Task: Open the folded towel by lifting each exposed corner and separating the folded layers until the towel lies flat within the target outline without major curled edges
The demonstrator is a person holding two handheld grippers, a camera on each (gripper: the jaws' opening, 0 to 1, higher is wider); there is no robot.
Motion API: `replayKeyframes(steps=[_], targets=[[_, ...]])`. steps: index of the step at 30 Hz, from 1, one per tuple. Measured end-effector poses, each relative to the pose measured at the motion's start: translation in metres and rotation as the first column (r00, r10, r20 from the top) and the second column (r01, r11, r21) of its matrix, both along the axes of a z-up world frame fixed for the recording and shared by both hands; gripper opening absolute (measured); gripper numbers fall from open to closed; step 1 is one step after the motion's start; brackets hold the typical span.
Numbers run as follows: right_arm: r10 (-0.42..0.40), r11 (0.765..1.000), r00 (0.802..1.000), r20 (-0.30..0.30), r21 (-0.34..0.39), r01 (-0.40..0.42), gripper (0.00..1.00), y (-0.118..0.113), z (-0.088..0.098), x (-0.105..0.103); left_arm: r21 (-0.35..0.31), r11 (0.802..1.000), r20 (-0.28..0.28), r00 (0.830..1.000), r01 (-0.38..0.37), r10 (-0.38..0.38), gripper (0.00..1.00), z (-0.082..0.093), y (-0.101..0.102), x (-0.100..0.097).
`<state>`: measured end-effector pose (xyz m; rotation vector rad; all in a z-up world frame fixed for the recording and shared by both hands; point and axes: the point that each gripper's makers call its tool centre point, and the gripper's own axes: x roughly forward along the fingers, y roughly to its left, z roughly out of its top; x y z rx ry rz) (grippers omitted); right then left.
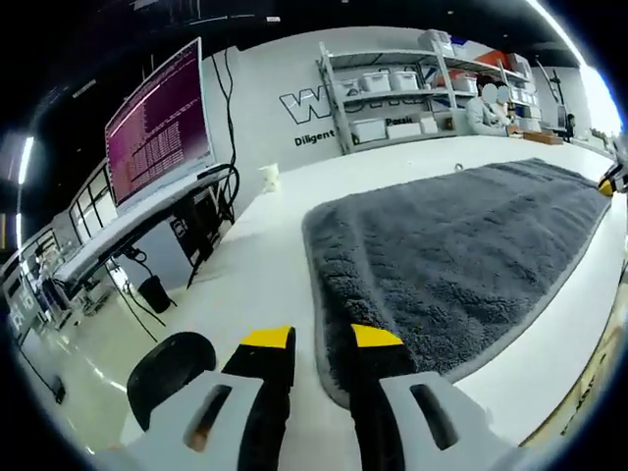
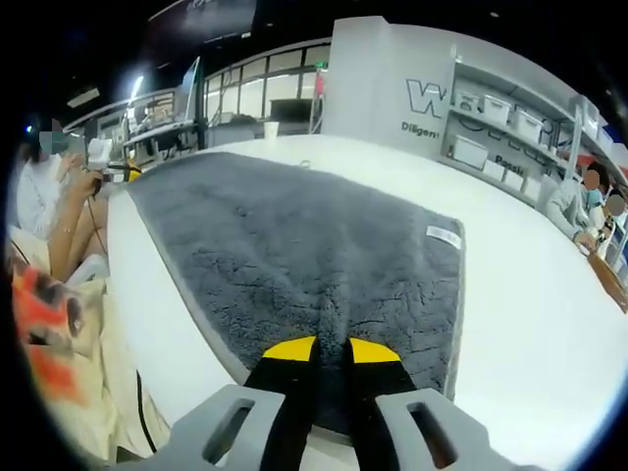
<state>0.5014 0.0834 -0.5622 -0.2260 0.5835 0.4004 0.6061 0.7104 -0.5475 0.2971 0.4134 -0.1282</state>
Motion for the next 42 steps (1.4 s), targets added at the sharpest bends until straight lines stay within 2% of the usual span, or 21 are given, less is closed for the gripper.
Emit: replayKeyframes(steps=[5,7,19,23,26,29,32,36,38,40,41,42], targets=[[0.000,1.000,1.000,0.000,-0.003,0.000,0.05,0.001,0.000,0.000,-0.012,1.000,-0.004,1.000,0.014,-0.014,0.05,-0.004,-0.002,0.002],[0.000,1.000,1.000,0.000,-0.004,0.000,0.05,0.001,0.000,0.000,0.003,1.000,-0.001,1.000,0.010,-0.010,0.02,-0.004,-0.001,0.003],[0.000,1.000,1.000,0.001,-0.008,0.000,0.05,0.001,0.001,0.001,0.014,1.000,0.009,1.000,-0.018,0.018,0.02,-0.004,0.010,0.004],[0.000,1.000,1.000,0.002,-0.013,0.000,0.05,0.001,0.001,0.000,0.047,0.998,0.006,0.999,-0.032,0.032,0.02,-0.004,0.013,0.005],[0.000,1.000,1.000,0.003,-0.020,0.000,0.06,0.002,0.001,0.000,0.109,0.992,0.008,0.998,-0.059,0.058,0.02,-0.003,0.018,0.004],[-0.003,1.000,1.000,0.004,-0.022,0.003,0.07,0.001,0.001,0.000,0.109,0.992,0.016,0.998,-0.066,0.065,0.03,-0.003,0.018,0.004],[-0.004,0.999,1.000,0.009,-0.033,0.005,0.09,0.000,0.002,0.000,0.109,0.990,0.033,0.995,-0.093,0.090,0.08,-0.001,0.022,0.005],[-0.027,0.998,0.999,0.033,-0.053,0.028,0.10,-0.005,0.010,0.000,0.094,0.989,0.044,0.992,-0.118,0.114,0.25,0.006,0.026,0.001],[-0.037,0.998,0.998,0.048,-0.046,0.039,0.11,-0.007,0.015,-0.001,0.081,0.990,0.047,0.993,-0.116,0.112,0.29,0.010,0.026,-0.001],[-0.045,0.998,0.997,0.065,-0.035,0.047,0.11,-0.009,0.020,-0.002,0.018,0.996,0.053,0.995,-0.084,0.083,0.35,0.014,0.018,-0.003],[-0.045,0.998,0.997,0.066,-0.034,0.047,0.11,-0.009,0.021,-0.002,0.009,0.997,0.053,0.996,-0.077,0.077,0.38,0.015,0.016,-0.003],[-0.047,0.998,0.996,0.070,-0.035,0.050,0.12,-0.011,0.022,-0.003,-0.031,0.999,0.045,0.998,-0.039,0.041,0.42,0.016,0.007,-0.005]])
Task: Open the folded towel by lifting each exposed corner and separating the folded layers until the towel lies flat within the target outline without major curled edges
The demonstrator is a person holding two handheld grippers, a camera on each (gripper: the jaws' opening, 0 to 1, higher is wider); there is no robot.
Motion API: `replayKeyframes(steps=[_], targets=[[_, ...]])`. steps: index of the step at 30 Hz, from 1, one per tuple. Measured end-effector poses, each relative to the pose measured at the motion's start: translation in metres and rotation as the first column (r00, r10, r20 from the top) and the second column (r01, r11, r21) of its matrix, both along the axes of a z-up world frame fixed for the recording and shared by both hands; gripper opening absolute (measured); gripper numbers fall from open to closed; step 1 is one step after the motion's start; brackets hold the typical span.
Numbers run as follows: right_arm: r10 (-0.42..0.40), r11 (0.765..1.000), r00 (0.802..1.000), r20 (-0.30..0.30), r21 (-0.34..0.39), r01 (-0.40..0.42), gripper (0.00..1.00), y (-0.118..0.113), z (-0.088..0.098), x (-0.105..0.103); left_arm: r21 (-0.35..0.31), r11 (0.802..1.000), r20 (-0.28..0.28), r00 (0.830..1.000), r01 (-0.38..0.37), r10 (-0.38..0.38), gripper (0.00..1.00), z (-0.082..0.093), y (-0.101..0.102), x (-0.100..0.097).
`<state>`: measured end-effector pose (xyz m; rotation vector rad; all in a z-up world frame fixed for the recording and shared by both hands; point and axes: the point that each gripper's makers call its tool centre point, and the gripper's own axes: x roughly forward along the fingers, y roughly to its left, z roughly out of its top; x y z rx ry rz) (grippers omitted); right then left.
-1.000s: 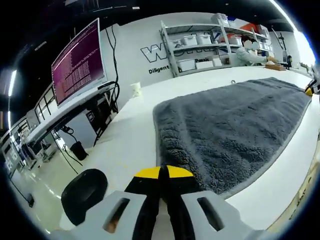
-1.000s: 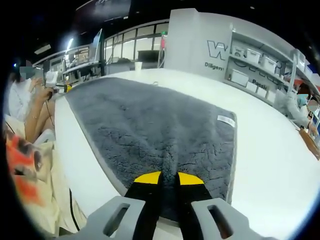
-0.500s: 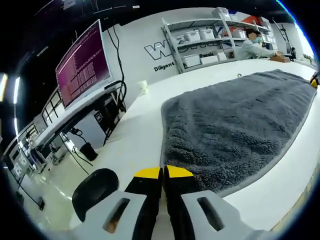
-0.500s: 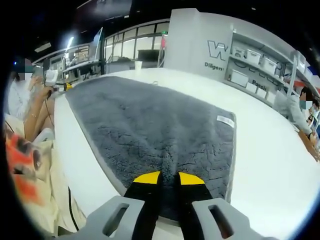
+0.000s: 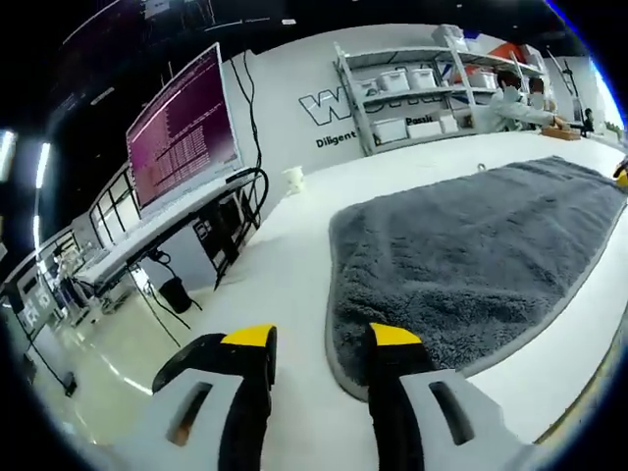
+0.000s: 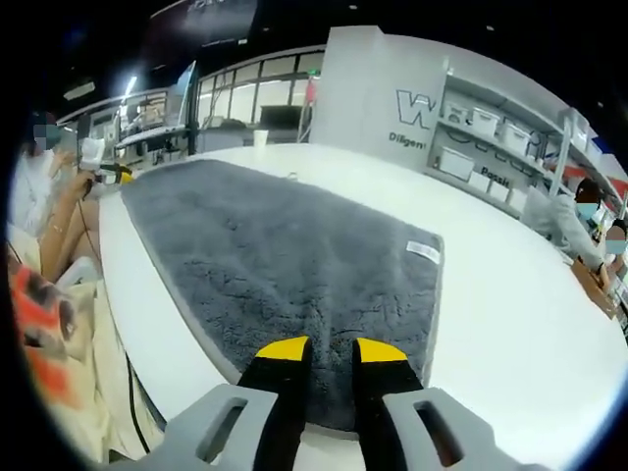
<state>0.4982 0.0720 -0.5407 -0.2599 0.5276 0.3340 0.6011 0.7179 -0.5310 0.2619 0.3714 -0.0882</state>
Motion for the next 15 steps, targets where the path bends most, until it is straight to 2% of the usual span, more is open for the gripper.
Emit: replayKeyframes(steps=[2,4,6,11,12,14,15], targets=[[-0.007,1.000,1.000,0.000,-0.009,0.007,0.12,-0.005,0.000,-0.001,-0.038,0.999,0.000,1.000,0.031,-0.031,0.51,0.003,-0.009,-0.002],[-0.025,1.000,1.000,-0.001,-0.011,0.025,0.12,-0.011,-0.001,-0.002,-0.078,0.995,0.007,0.998,0.061,-0.061,0.63,0.007,-0.018,-0.004],[-0.044,0.999,0.999,-0.003,-0.014,0.044,0.11,-0.020,-0.002,-0.004,-0.128,0.984,0.000,0.992,0.121,-0.122,0.73,0.010,-0.033,-0.007],[-0.083,0.997,0.996,-0.016,0.000,0.083,0.06,-0.035,-0.008,-0.003,-0.225,0.944,0.042,0.970,0.241,-0.238,0.77,0.024,-0.061,-0.015],[-0.090,0.996,0.996,-0.029,-0.012,0.089,0.06,-0.037,-0.011,-0.005,-0.251,0.929,0.050,0.963,0.270,-0.267,0.77,0.027,-0.068,-0.018],[-0.095,0.995,0.994,-0.054,-0.037,0.093,0.07,-0.040,-0.017,-0.007,-0.277,0.915,0.063,0.956,0.294,-0.288,0.78,0.032,-0.074,-0.022],[-0.097,0.994,0.993,-0.064,-0.050,0.094,0.07,-0.041,-0.020,-0.008,-0.276,0.915,0.064,0.956,0.294,-0.287,0.78,0.033,-0.075,-0.023]])
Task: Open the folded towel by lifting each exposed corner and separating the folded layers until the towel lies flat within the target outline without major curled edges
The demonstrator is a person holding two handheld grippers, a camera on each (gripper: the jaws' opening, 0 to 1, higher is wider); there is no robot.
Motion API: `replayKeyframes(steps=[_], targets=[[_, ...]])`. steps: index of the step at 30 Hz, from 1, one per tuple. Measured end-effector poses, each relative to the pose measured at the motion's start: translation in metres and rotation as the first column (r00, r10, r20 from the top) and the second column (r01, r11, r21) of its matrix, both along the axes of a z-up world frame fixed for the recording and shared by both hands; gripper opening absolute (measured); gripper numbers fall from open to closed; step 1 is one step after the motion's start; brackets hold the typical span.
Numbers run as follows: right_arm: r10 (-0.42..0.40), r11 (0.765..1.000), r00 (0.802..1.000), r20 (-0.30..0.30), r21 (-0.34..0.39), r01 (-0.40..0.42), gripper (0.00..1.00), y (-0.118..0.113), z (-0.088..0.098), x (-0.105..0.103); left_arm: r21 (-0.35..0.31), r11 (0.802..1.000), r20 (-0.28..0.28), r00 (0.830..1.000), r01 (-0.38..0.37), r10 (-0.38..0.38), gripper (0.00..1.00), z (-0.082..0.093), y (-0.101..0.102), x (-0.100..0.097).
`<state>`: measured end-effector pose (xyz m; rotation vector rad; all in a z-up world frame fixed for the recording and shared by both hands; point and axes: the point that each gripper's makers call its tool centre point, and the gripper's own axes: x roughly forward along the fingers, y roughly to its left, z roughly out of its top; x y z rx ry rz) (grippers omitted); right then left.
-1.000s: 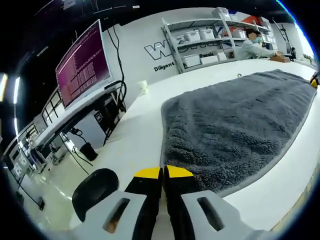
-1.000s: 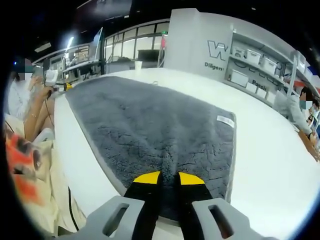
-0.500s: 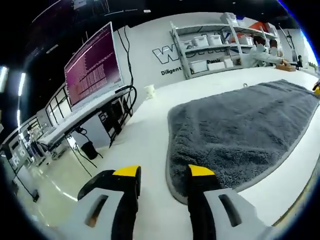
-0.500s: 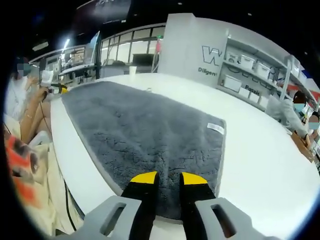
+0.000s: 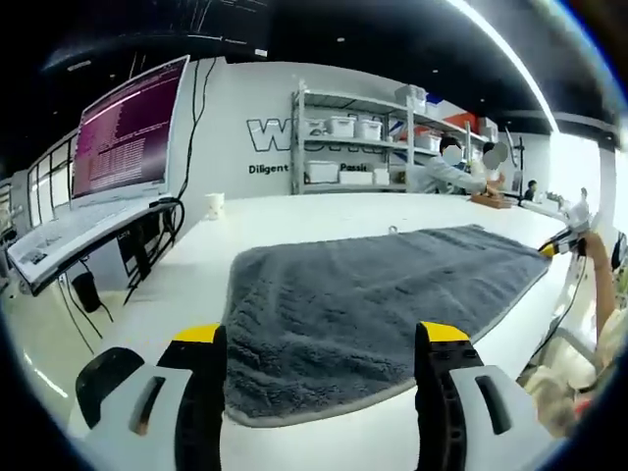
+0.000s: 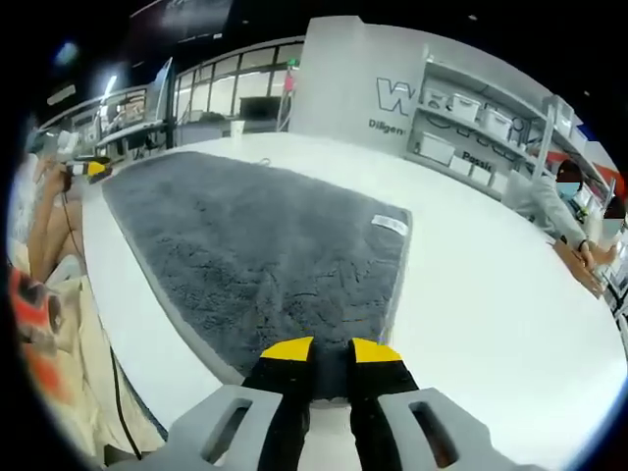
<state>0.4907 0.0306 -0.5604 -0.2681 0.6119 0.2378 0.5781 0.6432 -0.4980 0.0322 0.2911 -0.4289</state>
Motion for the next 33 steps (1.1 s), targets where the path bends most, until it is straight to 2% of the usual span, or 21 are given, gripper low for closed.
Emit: replayKeyframes(steps=[2,7,11,16,22,24,29,32,33], targets=[[0.000,1.000,1.000,-0.006,-0.008,0.000,0.06,0.000,-0.002,-0.001,0.001,1.000,0.005,1.000,0.004,-0.004,0.78,0.002,-0.002,-0.002],[-0.004,1.000,1.000,-0.008,0.025,0.004,0.05,-0.001,-0.002,-0.002,0.003,1.000,-0.009,1.000,0.029,-0.029,0.80,0.004,-0.002,-0.008],[-0.016,0.999,1.000,-0.008,0.042,0.016,0.05,-0.005,-0.002,-0.002,0.000,0.998,-0.030,0.997,0.069,-0.069,0.87,0.004,-0.008,-0.015],[-0.030,0.999,1.000,-0.009,0.034,0.030,0.05,-0.009,-0.002,-0.003,-0.026,0.995,-0.012,0.996,0.094,-0.094,0.89,0.011,-0.014,-0.018],[-0.041,0.999,0.999,-0.006,0.006,0.041,0.08,-0.009,0.000,-0.004,-0.005,0.993,-0.019,0.993,0.116,-0.116,0.98,0.012,-0.020,-0.022],[-0.042,0.999,0.999,0.010,-0.009,0.043,0.08,-0.010,0.005,-0.005,-0.003,0.994,-0.014,0.993,0.113,-0.113,0.99,0.013,-0.020,-0.022],[-0.068,0.997,0.994,0.091,0.035,0.065,0.12,-0.008,0.026,-0.001,0.002,0.992,-0.012,0.992,0.126,-0.126,0.99,0.015,-0.023,-0.025],[-0.044,0.998,0.989,0.138,0.056,0.037,0.19,0.006,0.037,0.002,0.004,0.992,-0.012,0.992,0.126,-0.126,0.99,0.016,-0.024,-0.025],[-0.006,0.996,0.988,0.151,0.088,-0.007,0.23,0.022,0.041,0.003,0.006,0.992,-0.013,0.992,0.128,-0.128,0.99,0.016,-0.025,-0.025]])
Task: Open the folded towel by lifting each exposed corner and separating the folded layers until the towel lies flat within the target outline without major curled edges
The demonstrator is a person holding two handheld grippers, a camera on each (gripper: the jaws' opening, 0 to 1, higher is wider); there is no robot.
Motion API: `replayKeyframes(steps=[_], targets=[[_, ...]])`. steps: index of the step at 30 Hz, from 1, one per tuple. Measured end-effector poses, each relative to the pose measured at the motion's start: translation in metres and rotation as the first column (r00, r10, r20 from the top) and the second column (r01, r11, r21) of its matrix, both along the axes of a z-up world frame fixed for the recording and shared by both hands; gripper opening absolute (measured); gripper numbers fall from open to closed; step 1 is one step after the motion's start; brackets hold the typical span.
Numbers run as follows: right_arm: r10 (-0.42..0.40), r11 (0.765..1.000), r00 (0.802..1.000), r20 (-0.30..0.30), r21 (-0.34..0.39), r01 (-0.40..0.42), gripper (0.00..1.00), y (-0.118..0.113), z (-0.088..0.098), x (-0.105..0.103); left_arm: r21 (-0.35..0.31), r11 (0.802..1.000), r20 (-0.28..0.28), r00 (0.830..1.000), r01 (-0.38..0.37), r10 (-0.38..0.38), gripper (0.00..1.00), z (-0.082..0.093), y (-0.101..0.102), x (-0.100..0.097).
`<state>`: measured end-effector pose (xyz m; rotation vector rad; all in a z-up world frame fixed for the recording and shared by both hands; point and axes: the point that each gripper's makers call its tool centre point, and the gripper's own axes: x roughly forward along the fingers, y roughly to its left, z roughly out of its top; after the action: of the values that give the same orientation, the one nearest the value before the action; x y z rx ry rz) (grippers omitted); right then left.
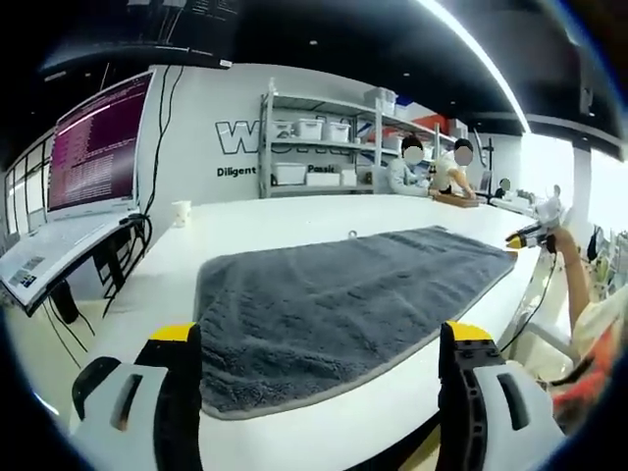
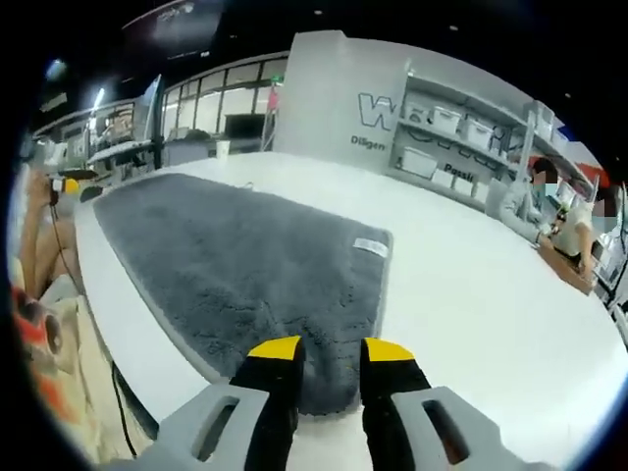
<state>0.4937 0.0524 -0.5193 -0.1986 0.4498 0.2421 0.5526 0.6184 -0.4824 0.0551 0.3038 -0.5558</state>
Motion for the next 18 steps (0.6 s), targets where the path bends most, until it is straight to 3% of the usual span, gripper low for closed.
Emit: replayKeyframes(steps=[3,7,12,18], targets=[[0.094,0.995,0.995,0.028,0.031,-0.095,0.31,0.035,0.010,0.004,0.007,1.000,-0.002,1.000,0.009,-0.009,0.99,0.000,-0.002,-0.002],[0.177,0.984,0.983,0.038,0.005,-0.178,0.38,0.072,0.013,0.010,0.023,0.999,-0.004,1.000,0.023,-0.023,0.99,0.000,-0.004,-0.004],[0.307,0.949,0.948,0.088,0.043,-0.311,0.39,0.134,0.019,0.016,0.028,0.999,-0.006,0.999,0.040,-0.039,0.99,0.000,-0.008,-0.006],[0.426,0.902,0.900,0.091,0.028,-0.430,0.39,0.191,0.006,0.018,0.032,0.998,-0.009,0.999,0.048,-0.048,0.99,-0.001,-0.009,-0.005]])
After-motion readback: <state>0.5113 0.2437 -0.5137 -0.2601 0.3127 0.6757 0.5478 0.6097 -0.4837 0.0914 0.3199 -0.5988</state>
